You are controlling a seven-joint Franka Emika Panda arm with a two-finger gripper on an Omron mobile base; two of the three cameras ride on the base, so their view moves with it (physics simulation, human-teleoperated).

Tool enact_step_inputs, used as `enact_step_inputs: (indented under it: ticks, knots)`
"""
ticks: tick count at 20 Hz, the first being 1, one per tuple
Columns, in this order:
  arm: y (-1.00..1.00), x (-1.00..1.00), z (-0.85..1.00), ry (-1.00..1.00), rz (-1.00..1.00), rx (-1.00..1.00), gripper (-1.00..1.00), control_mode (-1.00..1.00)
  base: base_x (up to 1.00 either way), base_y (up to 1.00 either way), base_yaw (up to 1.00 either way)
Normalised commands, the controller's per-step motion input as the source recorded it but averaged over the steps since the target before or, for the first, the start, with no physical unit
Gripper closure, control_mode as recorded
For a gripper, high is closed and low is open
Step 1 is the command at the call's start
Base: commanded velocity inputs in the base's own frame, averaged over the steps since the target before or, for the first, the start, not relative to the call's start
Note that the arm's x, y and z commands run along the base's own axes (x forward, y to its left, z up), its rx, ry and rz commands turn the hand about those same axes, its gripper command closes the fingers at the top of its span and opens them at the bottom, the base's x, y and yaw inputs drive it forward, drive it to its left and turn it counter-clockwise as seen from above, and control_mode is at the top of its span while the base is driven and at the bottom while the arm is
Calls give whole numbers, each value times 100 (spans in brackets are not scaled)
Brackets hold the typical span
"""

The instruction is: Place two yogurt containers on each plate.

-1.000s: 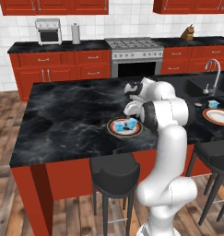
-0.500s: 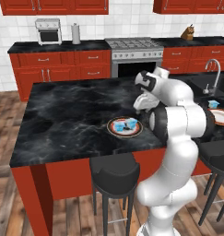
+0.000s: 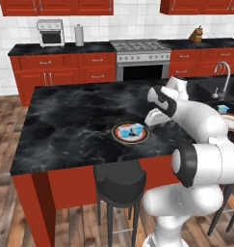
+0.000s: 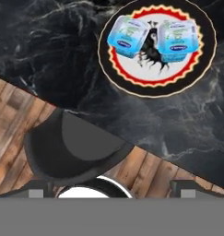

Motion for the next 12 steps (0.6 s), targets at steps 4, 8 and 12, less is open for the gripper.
enact_step_inputs:
  ticks: [4, 8, 12]
  knots:
    - [11, -89, 65, 7, -23, -21, -100, -100, 0, 0, 0]
    - [6, -96, 43, 4, -10, -15, -100, -100, 0, 0, 0]
    - [5, -89, 17, 0, 0, -4, -100, -100, 0, 0, 0]
